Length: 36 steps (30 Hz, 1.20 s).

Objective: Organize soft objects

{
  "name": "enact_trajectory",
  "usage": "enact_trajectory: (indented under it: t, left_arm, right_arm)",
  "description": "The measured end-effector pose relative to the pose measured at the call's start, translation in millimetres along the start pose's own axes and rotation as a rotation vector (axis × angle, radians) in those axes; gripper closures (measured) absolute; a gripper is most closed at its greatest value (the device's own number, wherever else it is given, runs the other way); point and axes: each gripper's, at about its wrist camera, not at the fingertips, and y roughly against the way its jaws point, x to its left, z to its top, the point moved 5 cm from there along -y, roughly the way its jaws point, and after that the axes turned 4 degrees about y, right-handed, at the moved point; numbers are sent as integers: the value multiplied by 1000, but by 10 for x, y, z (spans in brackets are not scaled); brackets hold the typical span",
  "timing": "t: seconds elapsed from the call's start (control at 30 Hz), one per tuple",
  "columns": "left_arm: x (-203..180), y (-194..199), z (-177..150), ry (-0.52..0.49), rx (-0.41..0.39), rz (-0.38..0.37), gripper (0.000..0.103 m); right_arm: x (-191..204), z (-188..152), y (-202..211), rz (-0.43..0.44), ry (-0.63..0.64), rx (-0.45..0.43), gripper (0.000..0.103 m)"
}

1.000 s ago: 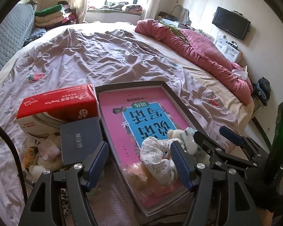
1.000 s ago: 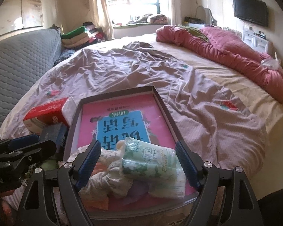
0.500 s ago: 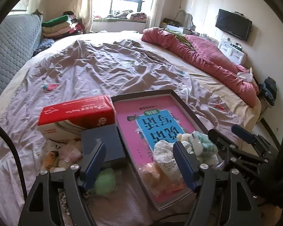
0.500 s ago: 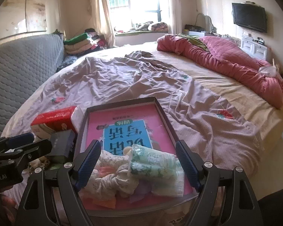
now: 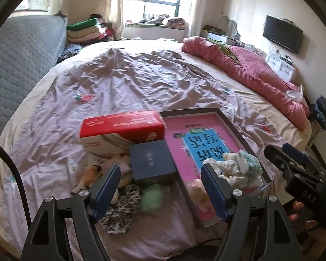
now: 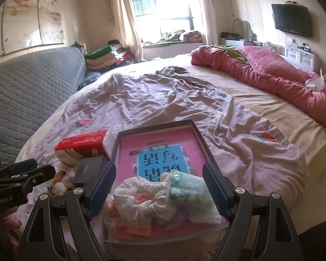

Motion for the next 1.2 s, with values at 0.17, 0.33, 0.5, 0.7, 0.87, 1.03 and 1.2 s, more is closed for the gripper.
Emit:
enact_trajectory:
  t: [0.17, 0.33, 0.5, 0.7, 0.87, 1.03, 1.2]
  left_arm:
    - [181, 118, 9, 36, -4, 16, 27]
    - [378, 220, 74, 60, -18, 37, 27]
    - [681, 344, 138, 114, -41, 70, 27]
    - [1011, 411, 137, 174, -46, 96, 27]
    - [1218, 425, 103, 210, -40, 115, 27]
    - [1368, 393, 70, 236, -29, 122, 27]
    - [1507, 325, 16, 259, -5, 140, 27]
  right_arm:
    - [58, 7, 40, 16, 2, -5, 20]
    - [113, 32, 71, 29, 4, -10, 20]
    - [235, 51, 68, 46, 22, -15, 20]
    - [419, 49, 42, 73, 51, -6, 20]
    - [605, 19, 1, 101, 84, 10, 20]
    - [821, -53, -35, 133, 127, 31, 20]
    - [1050, -154, -95, 175, 164, 62, 20]
